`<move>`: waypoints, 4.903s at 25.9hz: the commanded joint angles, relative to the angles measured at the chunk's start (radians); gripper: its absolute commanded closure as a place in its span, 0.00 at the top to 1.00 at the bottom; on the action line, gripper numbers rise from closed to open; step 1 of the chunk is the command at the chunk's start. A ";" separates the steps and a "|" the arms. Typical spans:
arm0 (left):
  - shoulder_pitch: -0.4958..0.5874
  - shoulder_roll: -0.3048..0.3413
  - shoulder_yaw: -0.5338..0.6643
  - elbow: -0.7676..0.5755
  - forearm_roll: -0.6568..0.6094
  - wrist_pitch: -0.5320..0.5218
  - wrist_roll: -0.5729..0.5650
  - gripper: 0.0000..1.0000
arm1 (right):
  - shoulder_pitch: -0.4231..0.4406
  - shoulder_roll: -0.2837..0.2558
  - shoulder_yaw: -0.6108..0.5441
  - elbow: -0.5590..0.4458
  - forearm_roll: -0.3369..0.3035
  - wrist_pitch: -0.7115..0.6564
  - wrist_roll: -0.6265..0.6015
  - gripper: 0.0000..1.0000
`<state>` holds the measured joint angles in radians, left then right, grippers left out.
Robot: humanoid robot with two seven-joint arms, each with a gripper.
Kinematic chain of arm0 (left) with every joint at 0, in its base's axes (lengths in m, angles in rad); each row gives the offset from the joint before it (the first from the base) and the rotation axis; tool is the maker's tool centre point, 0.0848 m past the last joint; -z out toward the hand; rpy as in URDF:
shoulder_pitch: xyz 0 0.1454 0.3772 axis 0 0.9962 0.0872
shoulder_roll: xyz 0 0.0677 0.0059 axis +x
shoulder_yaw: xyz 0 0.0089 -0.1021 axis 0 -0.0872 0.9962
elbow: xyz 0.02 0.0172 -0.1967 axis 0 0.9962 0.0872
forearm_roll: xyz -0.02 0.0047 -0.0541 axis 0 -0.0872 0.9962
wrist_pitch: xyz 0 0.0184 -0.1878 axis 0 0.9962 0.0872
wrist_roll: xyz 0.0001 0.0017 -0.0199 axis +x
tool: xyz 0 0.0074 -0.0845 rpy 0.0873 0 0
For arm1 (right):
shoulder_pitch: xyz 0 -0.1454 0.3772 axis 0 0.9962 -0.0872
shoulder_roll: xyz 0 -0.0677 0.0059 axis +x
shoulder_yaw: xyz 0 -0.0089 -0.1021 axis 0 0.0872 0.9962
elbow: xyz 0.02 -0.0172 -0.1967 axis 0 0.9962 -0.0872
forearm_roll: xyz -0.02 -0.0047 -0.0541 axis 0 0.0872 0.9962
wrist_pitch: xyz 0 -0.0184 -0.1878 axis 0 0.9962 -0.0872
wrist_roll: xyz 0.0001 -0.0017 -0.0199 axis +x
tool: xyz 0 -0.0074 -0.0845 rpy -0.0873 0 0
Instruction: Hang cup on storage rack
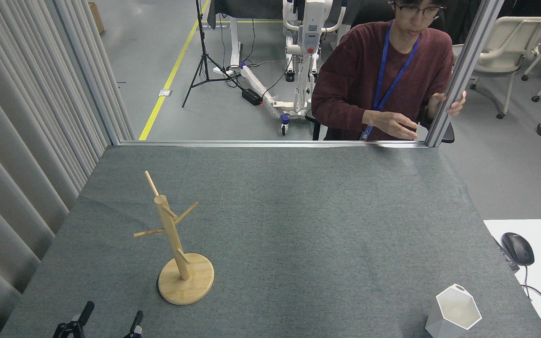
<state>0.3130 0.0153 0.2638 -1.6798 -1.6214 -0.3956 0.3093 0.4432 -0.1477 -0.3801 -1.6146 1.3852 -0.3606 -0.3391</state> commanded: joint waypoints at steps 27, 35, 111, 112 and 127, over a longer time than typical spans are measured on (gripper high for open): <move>-0.002 0.000 0.012 0.017 0.003 0.027 0.001 1.00 | -0.192 -0.081 0.043 0.208 0.023 0.002 -0.005 0.99; 0.000 0.002 0.015 0.020 0.005 0.027 0.001 1.00 | -0.227 -0.076 0.078 0.237 0.031 0.006 -0.005 0.99; -0.123 -0.029 -0.581 0.042 -0.290 -0.055 0.043 1.00 | -0.161 0.134 0.664 -0.125 0.285 0.002 0.040 0.57; -0.123 -0.029 -0.581 0.042 -0.288 -0.055 0.043 1.00 | -0.158 0.132 0.665 -0.126 0.285 0.002 0.040 0.57; -0.124 -0.031 -0.580 0.038 -0.281 -0.055 0.040 1.00 | -0.123 0.117 0.744 -0.134 0.304 0.026 0.034 0.58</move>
<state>0.1894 -0.0155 -0.3159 -1.6394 -1.9025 -0.4508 0.3491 0.3198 -0.0309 0.3481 -1.7499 1.6774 -0.3382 -0.3055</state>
